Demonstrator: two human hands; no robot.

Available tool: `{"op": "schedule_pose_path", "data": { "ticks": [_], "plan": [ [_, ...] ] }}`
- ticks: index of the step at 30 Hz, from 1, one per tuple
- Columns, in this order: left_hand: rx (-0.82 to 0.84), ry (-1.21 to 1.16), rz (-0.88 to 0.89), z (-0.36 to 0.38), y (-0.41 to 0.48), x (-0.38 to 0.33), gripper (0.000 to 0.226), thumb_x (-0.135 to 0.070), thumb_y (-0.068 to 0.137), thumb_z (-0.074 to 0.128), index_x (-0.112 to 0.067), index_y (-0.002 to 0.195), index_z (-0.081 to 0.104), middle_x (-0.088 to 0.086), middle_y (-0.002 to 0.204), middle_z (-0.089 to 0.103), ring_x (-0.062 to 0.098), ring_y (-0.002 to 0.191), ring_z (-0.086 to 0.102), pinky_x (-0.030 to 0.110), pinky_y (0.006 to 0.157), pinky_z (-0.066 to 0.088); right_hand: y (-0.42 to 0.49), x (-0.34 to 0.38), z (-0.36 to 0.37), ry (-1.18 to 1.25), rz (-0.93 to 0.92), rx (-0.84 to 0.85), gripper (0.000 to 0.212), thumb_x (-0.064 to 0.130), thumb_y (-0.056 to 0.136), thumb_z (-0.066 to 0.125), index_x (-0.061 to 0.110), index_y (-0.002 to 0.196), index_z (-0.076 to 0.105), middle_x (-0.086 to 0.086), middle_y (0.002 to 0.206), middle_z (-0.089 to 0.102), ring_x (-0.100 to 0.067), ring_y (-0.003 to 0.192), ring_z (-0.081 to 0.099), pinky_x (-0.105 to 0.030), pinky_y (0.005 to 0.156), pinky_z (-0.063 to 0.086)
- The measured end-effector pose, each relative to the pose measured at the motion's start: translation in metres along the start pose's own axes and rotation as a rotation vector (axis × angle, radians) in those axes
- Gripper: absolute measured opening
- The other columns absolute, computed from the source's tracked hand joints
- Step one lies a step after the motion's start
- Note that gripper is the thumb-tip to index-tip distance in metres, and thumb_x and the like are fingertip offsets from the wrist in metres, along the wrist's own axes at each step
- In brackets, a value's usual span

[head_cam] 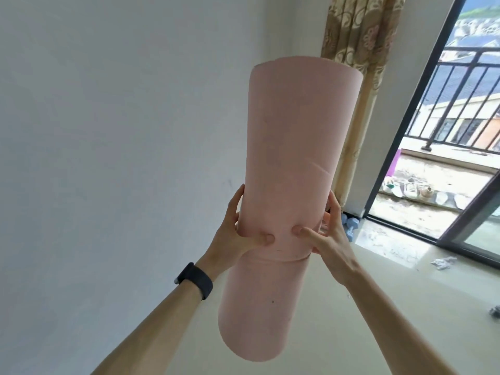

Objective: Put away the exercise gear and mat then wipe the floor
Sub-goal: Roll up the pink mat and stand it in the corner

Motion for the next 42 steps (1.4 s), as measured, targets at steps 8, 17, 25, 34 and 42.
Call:
{"op": "schedule_pose_path", "data": {
  "ticks": [8,17,25,34,42],
  "plan": [
    [0.03,0.041,0.036,0.036,0.176,0.015,0.116,-0.028,0.058,0.089,-0.07,0.139,0.018,-0.009,0.13,0.057,0.007,0.12,0.057,0.036,0.099,0.052,0.158,-0.028,-0.052,0.038,-0.007,0.03,0.089,0.035,0.058,0.078,0.055,0.135,0.038,0.017,0.126,0.063,-0.011,0.119,0.06,-0.034,0.088,0.055],
    [0.136,0.035,-0.059,0.103,0.38,0.046,0.107,-0.034,0.054,0.082,-0.077,0.131,0.021,-0.032,0.131,0.033,0.005,0.133,0.037,0.032,0.105,0.043,0.329,-0.08,-0.129,0.053,0.128,-0.142,0.083,0.054,0.067,0.073,0.039,0.14,0.038,0.021,0.122,0.065,-0.003,0.114,0.063,-0.031,0.088,0.057],
    [0.159,-0.111,-0.237,0.18,0.565,0.091,0.073,-0.01,0.089,0.059,-0.063,0.134,0.034,-0.016,0.133,0.059,-0.009,0.111,0.059,0.013,0.079,0.052,0.496,-0.186,-0.227,0.08,0.408,-0.104,0.096,0.061,0.053,0.079,0.037,0.133,0.031,0.013,0.127,0.058,-0.009,0.111,0.064,-0.049,0.086,0.059],
    [-0.065,-0.34,-0.689,0.225,0.759,0.115,0.052,-0.083,0.08,0.045,-0.053,0.117,0.066,-0.019,0.124,0.065,0.016,0.122,0.054,0.066,0.103,0.039,0.695,-0.256,-0.305,0.252,0.728,0.131,0.079,0.068,0.062,0.074,0.052,0.135,0.047,0.009,0.139,0.055,-0.026,0.129,0.051,-0.071,0.098,0.041],
    [-0.282,-0.362,-0.774,0.213,0.889,0.168,0.053,-0.078,0.081,0.041,-0.047,0.119,0.06,-0.012,0.123,0.063,0.017,0.116,0.056,0.065,0.099,0.043,0.845,-0.32,-0.292,0.258,0.873,0.116,0.099,0.089,0.056,0.062,0.054,0.144,0.032,0.011,0.157,0.032,-0.031,0.141,0.035,-0.07,0.092,0.044]
  ]
}}
Point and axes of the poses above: each hand's wrist, its own y-axis towards the middle knuckle, its own z-axis out of the palm, x = y × z, the point moved 2 cm from there along y, towards the middle knuckle
